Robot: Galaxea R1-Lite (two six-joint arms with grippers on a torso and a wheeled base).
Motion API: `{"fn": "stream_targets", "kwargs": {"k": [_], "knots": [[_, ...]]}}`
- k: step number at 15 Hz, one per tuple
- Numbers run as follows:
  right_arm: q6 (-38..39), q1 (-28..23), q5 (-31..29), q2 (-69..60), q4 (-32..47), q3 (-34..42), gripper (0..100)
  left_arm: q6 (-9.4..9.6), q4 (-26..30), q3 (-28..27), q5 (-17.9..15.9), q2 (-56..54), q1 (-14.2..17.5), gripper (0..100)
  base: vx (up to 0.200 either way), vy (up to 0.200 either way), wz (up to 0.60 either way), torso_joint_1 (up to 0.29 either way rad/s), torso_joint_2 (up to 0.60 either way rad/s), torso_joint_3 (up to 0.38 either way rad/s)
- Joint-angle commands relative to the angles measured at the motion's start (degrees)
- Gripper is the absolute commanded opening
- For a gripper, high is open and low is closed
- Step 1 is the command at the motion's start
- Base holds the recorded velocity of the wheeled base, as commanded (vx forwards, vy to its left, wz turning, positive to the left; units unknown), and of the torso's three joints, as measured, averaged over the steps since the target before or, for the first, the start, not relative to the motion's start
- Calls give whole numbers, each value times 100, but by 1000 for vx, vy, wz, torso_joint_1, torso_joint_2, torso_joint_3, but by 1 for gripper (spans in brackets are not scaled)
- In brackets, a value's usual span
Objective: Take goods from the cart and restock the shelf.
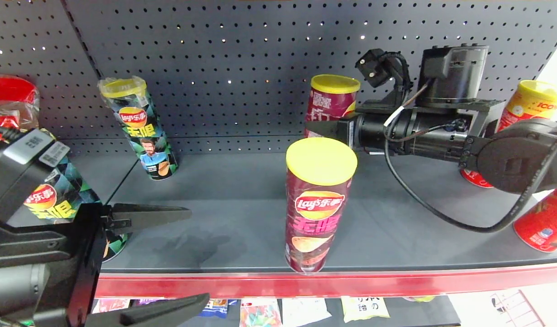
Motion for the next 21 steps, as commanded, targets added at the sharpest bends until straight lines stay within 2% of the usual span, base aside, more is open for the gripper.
{"fn": "stream_targets", "kwargs": {"k": [1,8,9,12,14,21], "knots": [[-2,-4,-3,103,-3,4,0,2,-1,-8,-1,-35,12,100,0,0,0,0,0,0],[-2,5,-3,103,-3,22,0,-77,-1,-8,-1,-35,21,100,0,0,0,0,0,0],[-2,5,6,112,-3,22,100,-86,-1,-8,-1,-35,21,100,0,0,0,0,0,0],[16,13,6,77,-3,66,100,-95,-1,-17,-1,-35,21,100,0,0,0,0,0,0],[24,13,-3,-64,-3,224,100,-183,-1,-17,-1,-35,21,100,0,0,0,0,0,0],[33,13,-12,-794,-3,909,100,-191,-1,-43,-1,9,12,100,0,0,0,0,0,0]]}}
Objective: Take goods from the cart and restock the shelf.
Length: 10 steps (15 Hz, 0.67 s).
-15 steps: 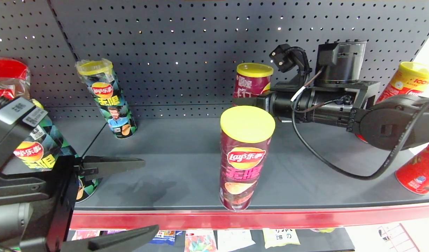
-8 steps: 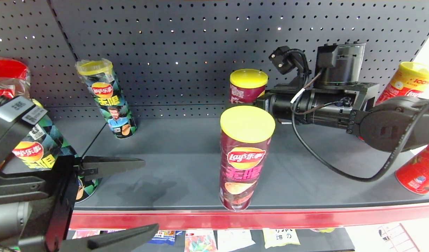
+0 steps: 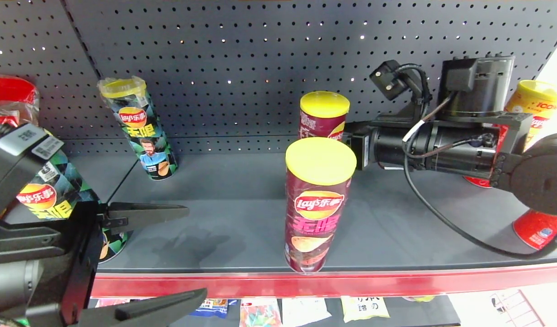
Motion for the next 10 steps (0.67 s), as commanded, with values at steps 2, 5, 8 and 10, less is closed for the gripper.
{"fn": "stream_targets", "kwargs": {"k": [2,5,8,10], "knots": [[-2,-1,-4,-425,-1,337,100,-1,5,-54,-1,37,-1,100,0,0,0,0,0,0],[-2,-1,-4,-636,-1,548,100,-1,5,-81,-1,37,-1,100,0,0,0,0,0,0],[-2,-36,-83,-899,-1,759,100,8,-4,-81,-1,55,-1,100,0,0,0,0,0,0],[7,-36,-171,-1101,-1,961,100,25,-4,-98,70,90,-1,100,0,0,0,0,0,0]]}}
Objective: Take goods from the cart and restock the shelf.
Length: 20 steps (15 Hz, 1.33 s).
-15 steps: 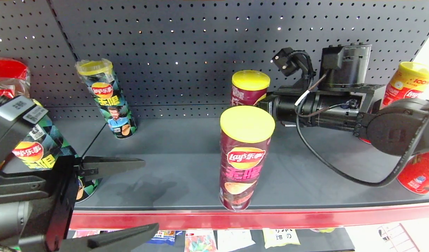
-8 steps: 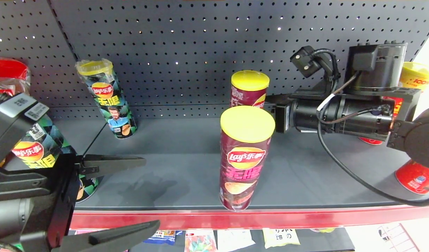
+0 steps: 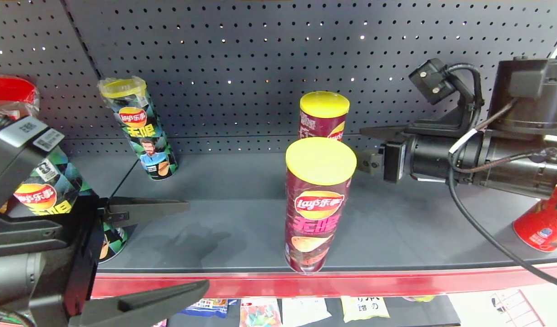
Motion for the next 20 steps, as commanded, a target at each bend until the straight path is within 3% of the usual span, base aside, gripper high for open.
{"fn": "stream_targets", "kwargs": {"k": [1,11,12,14,18,19,20], "knots": [[3,-3,-34,-336,-1,256,100,3,-4,-9,48,40,-1,100,0,0,0,0,0,0],[-23,-3,-368,-2216,158,2040,100,56,-92,-273,866,603,-54,100,0,0,0,0,0,0],[-23,23,-412,-2463,465,2092,100,162,-92,-282,892,717,-133,100,0,0,0,0,0,0],[-23,67,-421,-2937,1028,2128,100,592,-92,-299,1085,998,-177,100,0,0,0,0,0,0],[-23,23,-509,-3236,1212,2154,100,759,-92,-387,1156,1385,-379,100,0,0,0,0,0,0],[-15,23,-553,-3236,1204,2145,100,856,-92,-387,1156,1455,-397,100,0,0,0,0,0,0],[-15,23,-588,-3236,1204,2119,100,1128,-92,-326,1164,1605,-397,100,0,0,0,0,0,0]]}}
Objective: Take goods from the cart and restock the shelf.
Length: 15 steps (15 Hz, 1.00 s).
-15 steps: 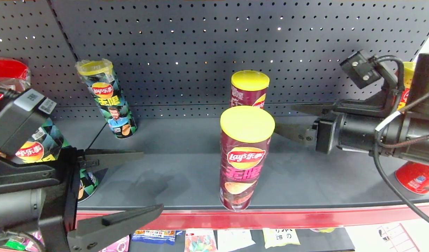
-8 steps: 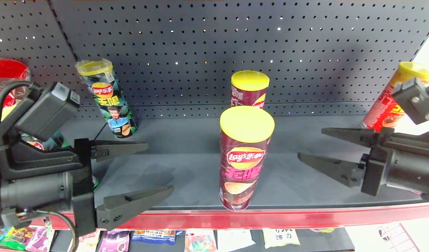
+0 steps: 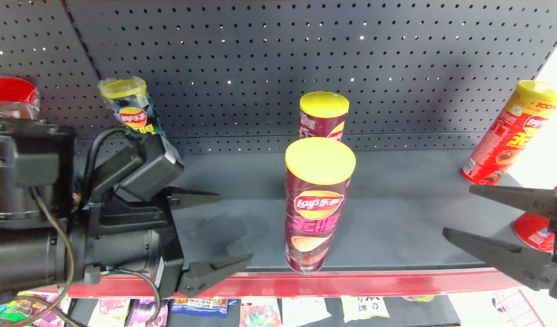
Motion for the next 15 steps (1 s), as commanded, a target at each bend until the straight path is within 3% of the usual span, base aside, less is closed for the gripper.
{"fn": "stream_targets", "kwargs": {"k": [1,6,8,15], "knots": [[0,1,-5,-77,0,-18,100,74,5,52,5,271,-37,100,0,0,0,0,0,0],[9,-25,-76,-77,-8,-53,100,197,-48,8,5,649,-108,100,0,0,0,0,0,0],[9,-25,-85,-16,-8,-194,100,381,-57,35,154,860,-64,100,0,0,0,0,0,0],[9,-34,-93,125,-8,-423,100,399,-65,-115,286,1291,-117,100,0,0,0,0,0,0]]}}
